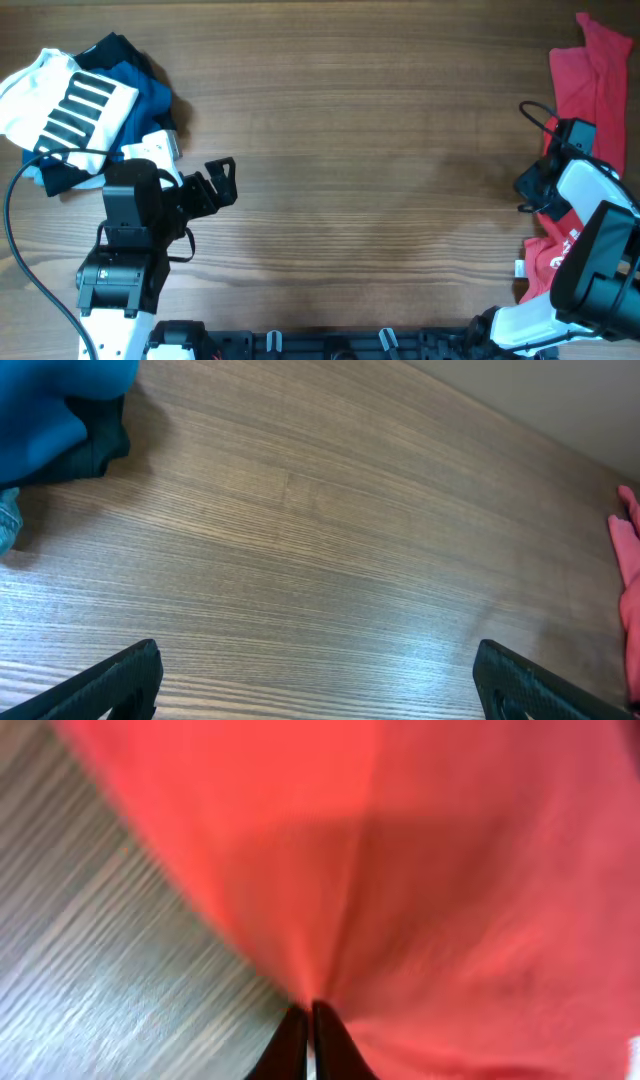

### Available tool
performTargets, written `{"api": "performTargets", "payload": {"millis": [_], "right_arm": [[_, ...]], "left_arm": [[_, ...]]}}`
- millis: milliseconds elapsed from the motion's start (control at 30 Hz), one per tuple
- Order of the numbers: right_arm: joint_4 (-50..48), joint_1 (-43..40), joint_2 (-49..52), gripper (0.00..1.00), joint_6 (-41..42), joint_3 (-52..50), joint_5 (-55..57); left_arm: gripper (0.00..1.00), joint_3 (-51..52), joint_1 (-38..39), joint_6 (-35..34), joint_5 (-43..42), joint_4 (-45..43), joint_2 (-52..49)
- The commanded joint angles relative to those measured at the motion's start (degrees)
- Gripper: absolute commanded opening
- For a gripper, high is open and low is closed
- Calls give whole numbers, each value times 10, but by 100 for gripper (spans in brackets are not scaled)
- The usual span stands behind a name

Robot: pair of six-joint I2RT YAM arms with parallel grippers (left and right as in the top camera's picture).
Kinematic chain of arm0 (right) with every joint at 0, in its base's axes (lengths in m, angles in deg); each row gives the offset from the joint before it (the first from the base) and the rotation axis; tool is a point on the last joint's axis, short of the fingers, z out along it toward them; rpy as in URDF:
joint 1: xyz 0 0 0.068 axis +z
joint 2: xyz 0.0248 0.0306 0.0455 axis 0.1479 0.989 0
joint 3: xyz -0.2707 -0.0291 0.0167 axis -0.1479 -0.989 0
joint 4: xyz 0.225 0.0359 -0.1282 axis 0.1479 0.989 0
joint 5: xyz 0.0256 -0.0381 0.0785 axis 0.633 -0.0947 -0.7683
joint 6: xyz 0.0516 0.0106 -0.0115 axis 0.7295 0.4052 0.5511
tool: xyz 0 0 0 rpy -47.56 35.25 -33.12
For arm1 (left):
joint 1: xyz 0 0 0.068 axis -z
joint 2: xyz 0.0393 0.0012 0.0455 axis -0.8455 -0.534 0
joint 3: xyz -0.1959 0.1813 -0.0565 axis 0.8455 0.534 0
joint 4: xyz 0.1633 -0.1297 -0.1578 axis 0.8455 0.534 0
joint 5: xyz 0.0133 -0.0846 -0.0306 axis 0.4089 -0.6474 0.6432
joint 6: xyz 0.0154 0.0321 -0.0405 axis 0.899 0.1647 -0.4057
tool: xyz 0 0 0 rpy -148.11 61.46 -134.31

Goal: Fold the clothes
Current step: 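Move the right gripper to the red T-shirt and grasp its edge, then lift the red T-shirt with the right gripper and drag it toward center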

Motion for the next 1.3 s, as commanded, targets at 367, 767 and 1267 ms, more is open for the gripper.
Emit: {"api": "performTargets", "payload": {"millis": [367, 767, 1267], "right_arm": [[126, 118, -189, 8, -32, 215, -154], [151, 95, -43, 44, -24, 153, -22], [126, -6, 131, 43, 12, 150, -4]], "left_arm": [[100, -10, 2, -3, -9, -2, 0], [100, -10, 2, -3, -9, 3, -5], [100, -10, 2, -3, -9, 9, -37]]}}
